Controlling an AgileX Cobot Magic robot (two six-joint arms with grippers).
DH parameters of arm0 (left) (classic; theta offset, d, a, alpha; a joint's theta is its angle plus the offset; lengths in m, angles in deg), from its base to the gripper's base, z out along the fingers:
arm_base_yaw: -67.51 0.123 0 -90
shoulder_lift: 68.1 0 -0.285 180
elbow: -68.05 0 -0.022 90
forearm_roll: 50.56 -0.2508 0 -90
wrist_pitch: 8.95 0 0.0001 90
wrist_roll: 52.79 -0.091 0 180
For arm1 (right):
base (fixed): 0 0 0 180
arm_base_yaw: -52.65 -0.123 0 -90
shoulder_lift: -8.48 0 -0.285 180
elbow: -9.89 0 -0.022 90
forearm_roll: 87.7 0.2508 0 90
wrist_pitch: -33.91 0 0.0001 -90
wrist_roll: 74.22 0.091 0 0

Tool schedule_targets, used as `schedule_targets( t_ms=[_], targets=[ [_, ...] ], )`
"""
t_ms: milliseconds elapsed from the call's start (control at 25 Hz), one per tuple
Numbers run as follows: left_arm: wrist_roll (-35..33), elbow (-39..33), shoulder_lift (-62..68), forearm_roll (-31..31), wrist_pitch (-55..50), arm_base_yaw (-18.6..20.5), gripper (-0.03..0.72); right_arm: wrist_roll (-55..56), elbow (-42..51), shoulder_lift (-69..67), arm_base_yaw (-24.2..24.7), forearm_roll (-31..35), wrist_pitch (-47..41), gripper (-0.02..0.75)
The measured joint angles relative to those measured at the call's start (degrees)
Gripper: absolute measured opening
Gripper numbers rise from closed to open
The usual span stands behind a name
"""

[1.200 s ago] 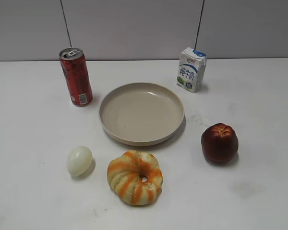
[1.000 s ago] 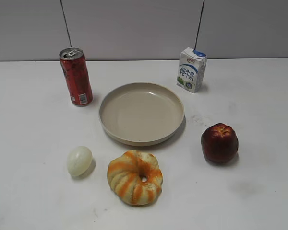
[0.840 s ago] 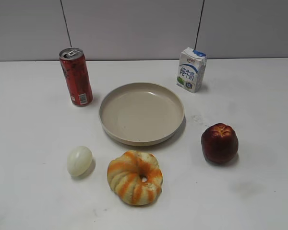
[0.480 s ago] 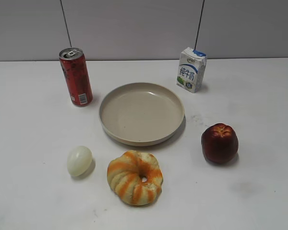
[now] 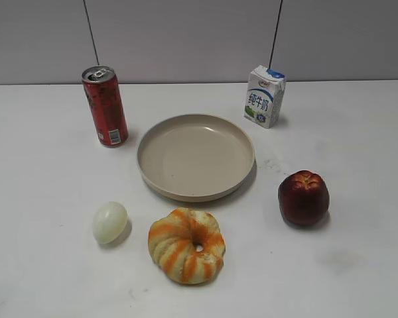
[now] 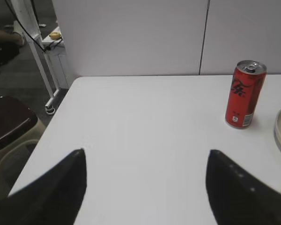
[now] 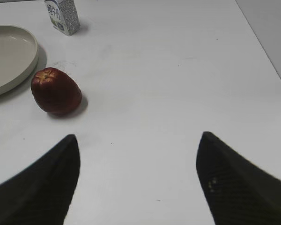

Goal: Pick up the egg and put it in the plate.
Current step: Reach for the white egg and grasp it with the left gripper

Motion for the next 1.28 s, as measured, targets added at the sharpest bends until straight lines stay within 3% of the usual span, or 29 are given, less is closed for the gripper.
schedule_targets(
  t_ms=[240,480,920,1280],
  targets=[
    [-0.15,1.7,17.13,6.67,2.39,-1.56,0.639,0.0,0.0,0.0,0.0,0.0,0.0,0.585],
    [-3.99,8.59,36.23,13.68,0.41,-6.69,0.642,0.0,0.0,0.0,0.0,0.0,0.0,0.585],
    [-4.33,24.43,66.05,14.16,-4.53,-24.12,0.627,0.0,0.0,0.0,0.0,0.0,0.0,0.585],
    [-4.33,26.98,85.41,14.66,-0.19,-30.18,0.613,0.0,0.0,0.0,0.0,0.0,0.0,0.585]
  ],
)
